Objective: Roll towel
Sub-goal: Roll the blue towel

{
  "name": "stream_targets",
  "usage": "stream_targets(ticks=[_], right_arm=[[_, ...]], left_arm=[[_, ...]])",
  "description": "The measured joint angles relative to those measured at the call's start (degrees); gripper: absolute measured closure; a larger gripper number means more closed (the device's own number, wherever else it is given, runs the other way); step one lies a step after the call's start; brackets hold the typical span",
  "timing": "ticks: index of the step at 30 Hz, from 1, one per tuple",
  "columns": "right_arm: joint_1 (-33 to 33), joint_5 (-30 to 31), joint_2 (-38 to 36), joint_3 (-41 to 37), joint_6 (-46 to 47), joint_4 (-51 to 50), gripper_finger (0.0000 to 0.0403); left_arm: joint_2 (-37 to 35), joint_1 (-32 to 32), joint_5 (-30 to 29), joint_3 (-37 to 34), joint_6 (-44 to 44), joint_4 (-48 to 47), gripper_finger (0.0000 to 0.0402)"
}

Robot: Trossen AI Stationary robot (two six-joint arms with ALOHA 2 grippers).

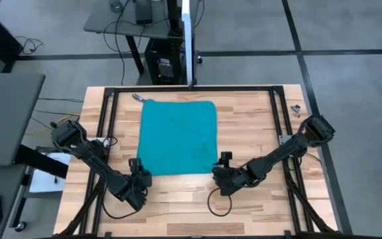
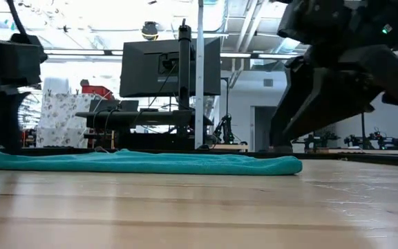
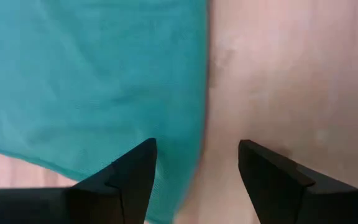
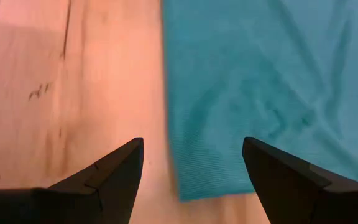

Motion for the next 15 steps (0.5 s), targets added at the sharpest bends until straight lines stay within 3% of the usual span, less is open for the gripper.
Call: stream_targets(ticks=[5,15], right_arm=[[-0.49,-3.76,6.07,-0.02,-4.89,3.76,0.0135],[-2.67,-1.47,9.75,1.18,-6.16,5.45,0.0136]], left_arm=[[-0.12,0.91,-1.03,-1.07,0.06,0.94,0.0194],[-0.06,1.56,-1.76,-2.83,-1.65,1.72,0.0194]])
